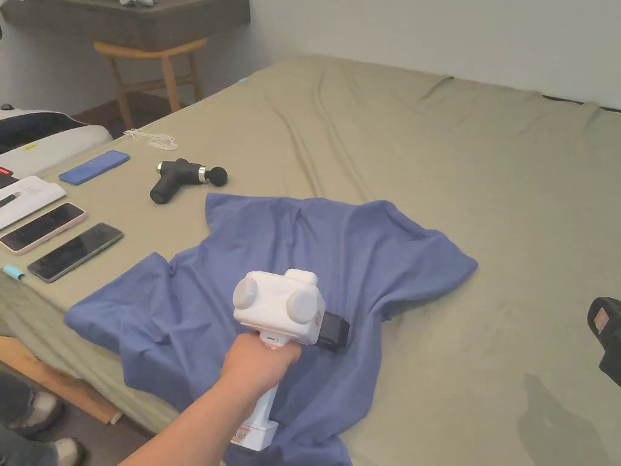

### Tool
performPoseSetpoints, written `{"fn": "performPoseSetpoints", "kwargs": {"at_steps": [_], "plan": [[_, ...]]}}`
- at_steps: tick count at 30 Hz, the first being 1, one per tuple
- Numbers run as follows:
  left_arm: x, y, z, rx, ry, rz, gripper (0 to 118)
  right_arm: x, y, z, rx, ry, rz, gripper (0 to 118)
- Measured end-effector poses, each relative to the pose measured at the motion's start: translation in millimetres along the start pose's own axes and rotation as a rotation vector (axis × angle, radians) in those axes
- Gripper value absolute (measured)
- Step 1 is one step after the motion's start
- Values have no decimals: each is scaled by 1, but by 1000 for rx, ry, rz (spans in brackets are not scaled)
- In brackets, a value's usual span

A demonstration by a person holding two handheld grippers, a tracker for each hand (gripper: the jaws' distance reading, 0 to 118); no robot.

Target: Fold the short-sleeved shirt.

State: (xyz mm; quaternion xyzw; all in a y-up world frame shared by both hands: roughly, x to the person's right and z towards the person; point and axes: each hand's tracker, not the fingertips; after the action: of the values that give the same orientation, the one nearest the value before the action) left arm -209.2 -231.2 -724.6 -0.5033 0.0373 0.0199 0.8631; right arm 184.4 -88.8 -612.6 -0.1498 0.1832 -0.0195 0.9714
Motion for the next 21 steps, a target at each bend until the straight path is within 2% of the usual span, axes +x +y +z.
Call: {"fn": "performPoseSetpoints", "kwargs": {"at_steps": [4, 6, 7, 8, 9, 10, 11, 12, 15, 18, 21], "plan": [[-10, 9, 4, -43, -12, 6, 116, 1, -4, 1, -7, 1, -15, 5], [-23, 9, 9, -28, -30, 72, 96, 4, -6, 2, -11, -2, -29, 5], [-31, 11, 13, -7, -31, 112, 77, 6, -7, 2, -10, -4, -36, 5], [-36, 13, 18, 6, 2, 96, 35, 8, -8, 2, -12, -7, -43, 5], [-41, 14, 23, 28, -7, 86, 2, 9, -9, 1, -13, -11, -51, 5], [-41, 18, 23, 24, -17, 65, 2, 11, -10, 1, -15, -12, -66, 5], [-41, 17, 22, 7, 67, 36, 2, 13, -10, 0, -18, -13, -79, 5], [-43, 15, 16, -14, 12, 46, 2, 13, -11, 0, -22, -17, -91, 5], [-41, 15, 19, 6, 7, 86, 2, 14, -11, 1, -25, -17, -104, 5], [-36, 11, 21, 40, 23, 45, 2, 12, -12, 0, -26, -24, -80, 5], [-35, 9, 28, 78, -4, 96, 2, 13, -13, -1, -26, -24, -96, 5]]}}
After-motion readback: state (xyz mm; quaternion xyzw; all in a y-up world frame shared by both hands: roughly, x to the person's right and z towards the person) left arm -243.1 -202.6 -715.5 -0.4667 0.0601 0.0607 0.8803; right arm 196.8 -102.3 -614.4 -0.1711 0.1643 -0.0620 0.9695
